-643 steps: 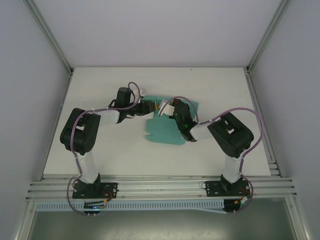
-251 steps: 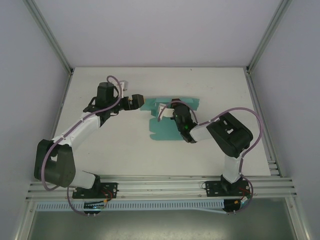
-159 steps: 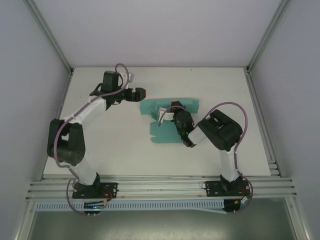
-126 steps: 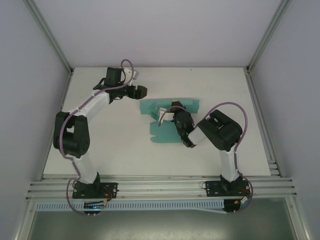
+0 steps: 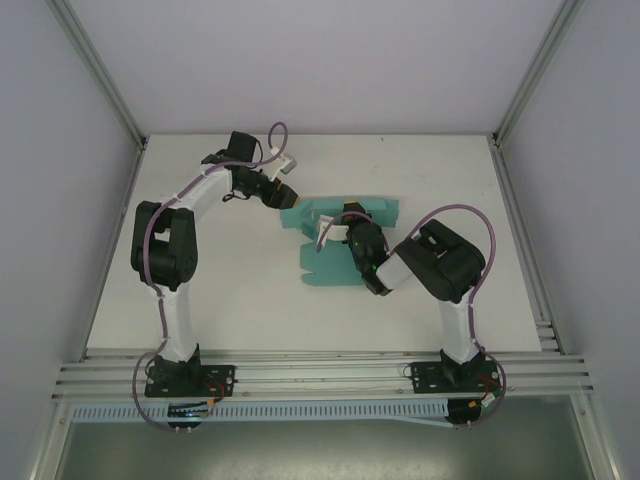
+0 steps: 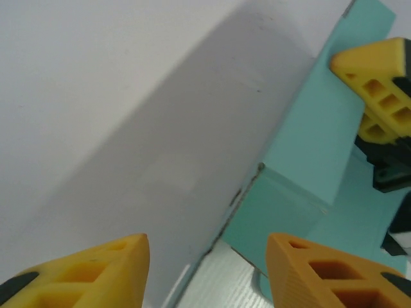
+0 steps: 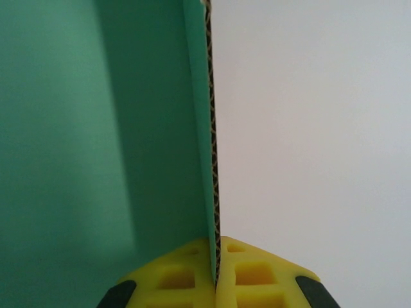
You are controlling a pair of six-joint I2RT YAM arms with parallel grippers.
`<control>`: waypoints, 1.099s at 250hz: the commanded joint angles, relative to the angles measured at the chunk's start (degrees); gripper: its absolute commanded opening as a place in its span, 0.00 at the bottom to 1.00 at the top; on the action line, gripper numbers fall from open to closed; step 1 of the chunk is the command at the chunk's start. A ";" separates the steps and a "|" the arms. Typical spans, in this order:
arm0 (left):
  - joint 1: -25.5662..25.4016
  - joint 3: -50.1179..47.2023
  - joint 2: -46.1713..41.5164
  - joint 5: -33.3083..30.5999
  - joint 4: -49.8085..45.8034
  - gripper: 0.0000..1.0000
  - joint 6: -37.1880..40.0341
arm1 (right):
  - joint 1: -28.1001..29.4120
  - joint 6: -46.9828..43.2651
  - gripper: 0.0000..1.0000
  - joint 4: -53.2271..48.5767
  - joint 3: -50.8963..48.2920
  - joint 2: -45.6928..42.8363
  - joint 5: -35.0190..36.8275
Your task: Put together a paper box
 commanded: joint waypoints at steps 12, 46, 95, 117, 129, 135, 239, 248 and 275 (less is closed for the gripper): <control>-0.05 -1.94 -0.87 2.43 -3.46 0.52 4.61 | 0.28 2.82 0.00 -5.02 0.05 -2.26 1.65; -0.13 -2.50 -0.44 -0.30 -3.61 0.49 4.77 | 0.38 3.50 0.00 -7.31 -0.22 -3.48 1.39; -0.37 -2.11 -0.63 0.75 -4.40 0.45 5.17 | 0.66 4.24 0.00 -7.71 0.13 -3.75 2.15; -0.88 -3.26 -1.27 -1.05 -4.56 0.47 6.81 | 0.64 4.54 0.00 -7.72 0.32 -3.90 2.47; -0.97 -3.98 -1.43 -2.64 -4.61 0.47 7.87 | 0.69 4.51 0.00 -7.84 0.33 -4.18 2.35; -0.92 -4.16 -1.43 -3.83 -4.66 0.47 8.33 | 0.73 4.51 0.00 -7.92 0.27 -4.40 2.35; -0.92 0.39 2.41 -7.96 -6.54 0.59 10.71 | 1.17 5.57 0.00 -11.92 0.31 -6.03 2.62; -0.93 0.20 2.09 -7.12 -6.75 0.58 10.93 | 1.15 5.65 0.00 -12.02 0.32 -6.03 2.62; -0.92 1.08 2.08 -4.09 -6.84 0.36 10.13 | 1.17 6.11 0.00 -12.54 0.89 -5.95 2.69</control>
